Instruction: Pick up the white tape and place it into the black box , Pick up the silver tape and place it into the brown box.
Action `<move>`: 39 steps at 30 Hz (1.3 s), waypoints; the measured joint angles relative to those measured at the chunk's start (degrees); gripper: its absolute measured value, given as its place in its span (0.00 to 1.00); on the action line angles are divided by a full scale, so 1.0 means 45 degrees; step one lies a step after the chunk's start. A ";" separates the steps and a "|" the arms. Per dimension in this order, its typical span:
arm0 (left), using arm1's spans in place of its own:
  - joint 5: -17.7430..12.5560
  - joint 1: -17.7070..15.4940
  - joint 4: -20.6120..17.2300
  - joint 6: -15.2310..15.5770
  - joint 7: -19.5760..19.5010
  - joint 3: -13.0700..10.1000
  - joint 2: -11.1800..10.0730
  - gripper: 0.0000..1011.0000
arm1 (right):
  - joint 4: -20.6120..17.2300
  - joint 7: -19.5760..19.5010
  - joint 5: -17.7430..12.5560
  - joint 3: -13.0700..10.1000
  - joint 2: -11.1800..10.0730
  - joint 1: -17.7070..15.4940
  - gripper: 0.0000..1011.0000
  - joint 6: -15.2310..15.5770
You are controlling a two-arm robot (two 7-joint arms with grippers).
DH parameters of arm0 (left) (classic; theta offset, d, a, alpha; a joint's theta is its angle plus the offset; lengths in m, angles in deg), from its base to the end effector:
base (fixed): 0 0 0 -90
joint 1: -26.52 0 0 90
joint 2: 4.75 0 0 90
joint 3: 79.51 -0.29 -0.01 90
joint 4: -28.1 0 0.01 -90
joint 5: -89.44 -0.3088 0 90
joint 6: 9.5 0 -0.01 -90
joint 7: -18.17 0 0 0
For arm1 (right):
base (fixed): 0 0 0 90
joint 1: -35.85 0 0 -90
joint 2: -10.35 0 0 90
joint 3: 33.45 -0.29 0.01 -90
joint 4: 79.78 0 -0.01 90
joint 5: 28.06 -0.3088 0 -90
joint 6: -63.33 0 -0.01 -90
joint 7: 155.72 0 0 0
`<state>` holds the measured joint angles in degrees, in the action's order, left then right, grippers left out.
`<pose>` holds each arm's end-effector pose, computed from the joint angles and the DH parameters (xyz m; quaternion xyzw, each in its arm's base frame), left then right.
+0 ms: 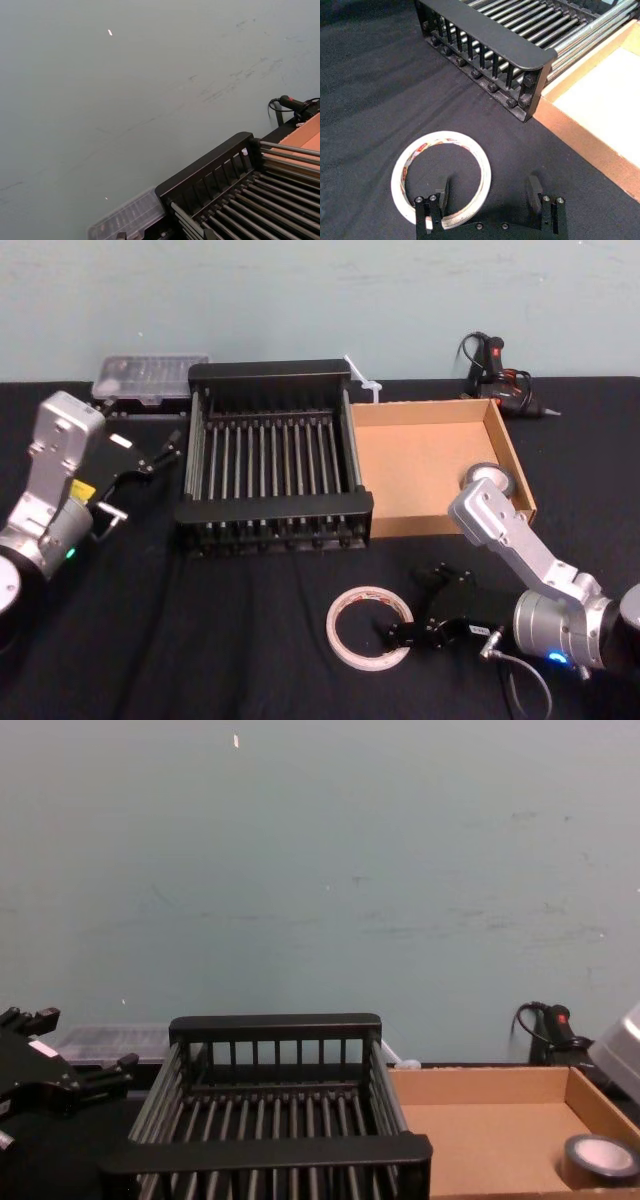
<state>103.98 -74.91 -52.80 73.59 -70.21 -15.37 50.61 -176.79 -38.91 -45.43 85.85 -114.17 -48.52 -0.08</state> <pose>0.3581 0.0827 -0.3023 0.1415 -0.1325 0.5799 0.7913 0.3137 -0.0175 -0.2806 -0.2858 0.0947 -0.3111 0.9014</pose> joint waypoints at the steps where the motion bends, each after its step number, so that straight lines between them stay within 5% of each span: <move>1: 0.0000 0.0000 0.0000 0.0000 0.0000 0.0000 0.0000 0.99 | 0.0006 0.0006 0.0008 0.0002 0.0002 0.0003 0.99 0.0009; 28: 0.0000 0.0000 0.0000 0.0000 0.0000 0.0000 0.0000 0.99 | 0.0072 0.0049 0.0194 0.0034 0.0032 0.0018 0.99 0.0043; 39: 0.0000 0.0000 0.0000 0.0000 0.0000 0.0000 0.0000 0.99 | 0.0064 0.0045 0.0193 0.0032 0.0031 0.0018 0.75 0.0041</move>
<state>103.98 -74.91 -52.80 73.59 -70.21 -15.37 50.61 -176.51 -38.71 -44.56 85.99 -114.03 -48.43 0.11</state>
